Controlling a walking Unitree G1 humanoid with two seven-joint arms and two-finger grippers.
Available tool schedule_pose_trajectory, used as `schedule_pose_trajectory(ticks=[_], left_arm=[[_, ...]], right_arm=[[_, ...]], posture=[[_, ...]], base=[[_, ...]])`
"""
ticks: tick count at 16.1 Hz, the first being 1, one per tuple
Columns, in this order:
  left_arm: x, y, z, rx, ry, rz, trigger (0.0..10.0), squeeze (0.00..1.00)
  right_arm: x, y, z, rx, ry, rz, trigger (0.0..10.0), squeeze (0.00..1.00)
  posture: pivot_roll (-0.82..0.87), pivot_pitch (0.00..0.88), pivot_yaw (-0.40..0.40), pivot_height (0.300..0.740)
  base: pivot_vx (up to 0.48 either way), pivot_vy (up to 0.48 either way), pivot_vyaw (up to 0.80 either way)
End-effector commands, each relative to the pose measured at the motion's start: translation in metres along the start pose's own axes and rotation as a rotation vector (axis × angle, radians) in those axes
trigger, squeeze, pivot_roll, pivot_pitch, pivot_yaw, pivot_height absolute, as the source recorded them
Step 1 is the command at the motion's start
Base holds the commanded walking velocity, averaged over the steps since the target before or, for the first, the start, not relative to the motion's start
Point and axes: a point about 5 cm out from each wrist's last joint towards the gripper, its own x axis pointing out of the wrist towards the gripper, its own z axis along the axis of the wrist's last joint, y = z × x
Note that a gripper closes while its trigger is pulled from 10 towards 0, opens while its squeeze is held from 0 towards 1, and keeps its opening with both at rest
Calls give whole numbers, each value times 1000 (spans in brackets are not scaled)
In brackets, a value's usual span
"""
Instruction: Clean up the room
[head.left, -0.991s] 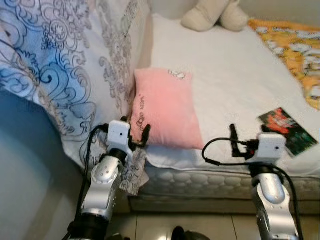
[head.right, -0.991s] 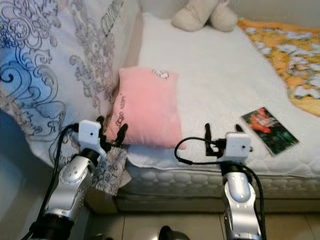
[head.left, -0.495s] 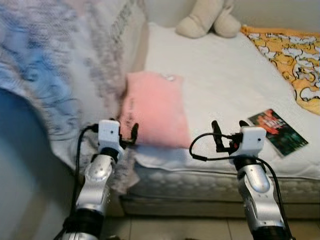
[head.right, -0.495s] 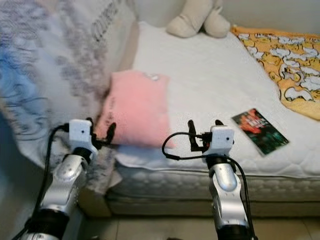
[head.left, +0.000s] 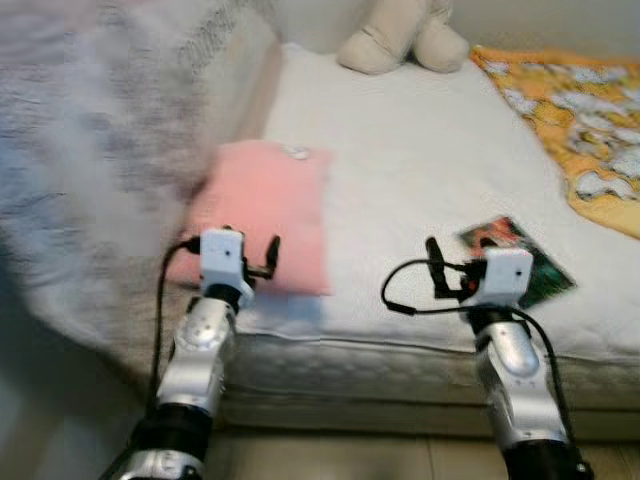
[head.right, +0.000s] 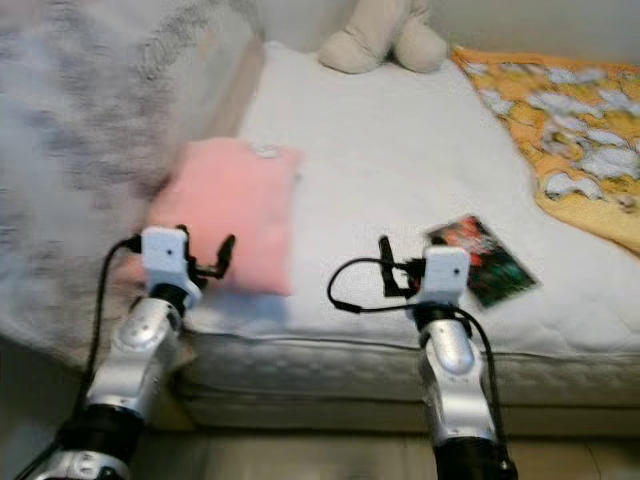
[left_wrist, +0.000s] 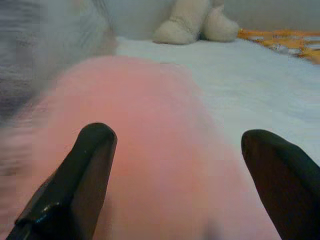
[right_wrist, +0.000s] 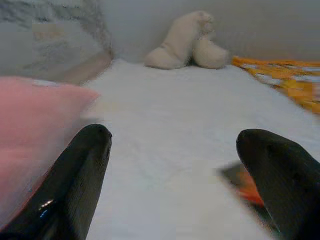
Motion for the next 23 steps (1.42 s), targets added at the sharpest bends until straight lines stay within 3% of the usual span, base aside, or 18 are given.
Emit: schedule_pose_trajectory(ticks=[1,4,9,12,14,15,16,17,19,21,23], left_arm=[[4,-2,5,9,-15,-13,10000,0],[-1,18,0,-30,9,80,10000,0],[-13,8,-12,-25,40,31,10000,0],[-11,11,-8,-32,20,41,10000,0],[-14,17,-2,-37,-38,48,10000,0],[-23,17,-2,30,-83,3,10000,0],[-29,17,-7,44,-80,-14,10000,0],[-43,20,-22,41,-57,-21,10000,0],[-52,30,-43,60,12,21,10000,0],[-51,34,-46,52,31,42,10000,0],[-42,32,-46,-11,48,72,10000,0]], right_arm=[[1,-5,3,15,-9,-26,10000,0],[-8,-8,-7,41,50,-51,10000,0],[-25,-7,-22,10,118,-22,10000,0],[-22,-3,-17,14,90,-17,10000,0],[-23,-7,-4,-13,-13,-52,10000,0],[-34,-8,-2,-88,-63,-31,10000,0],[-42,-8,-5,-117,-65,-14,10000,0],[-59,-5,-16,-127,-65,11,10000,0],[-68,-1,-39,-115,3,-12,10000,0],[-66,1,-44,-111,21,-19,10000,0],[-45,3,-43,-102,28,-9,10000,0]], posture=[[-90,0,2,740],[-103,0,9,740],[-113,0,12,740],[-119,0,35,740],[-121,0,37,740],[-112,0,29,740],[-109,0,27,740],[-101,0,19,740],[-73,0,0,740],[-67,0,-1,740],[-36,0,-9,740]], base=[[247,-409,0],[268,-396,0],[280,-386,0],[289,-381,0],[285,-382,0],[322,-349,0],[337,-337,0],[345,-330,0],[366,-141,0],[368,0,0],[364,0,0]])
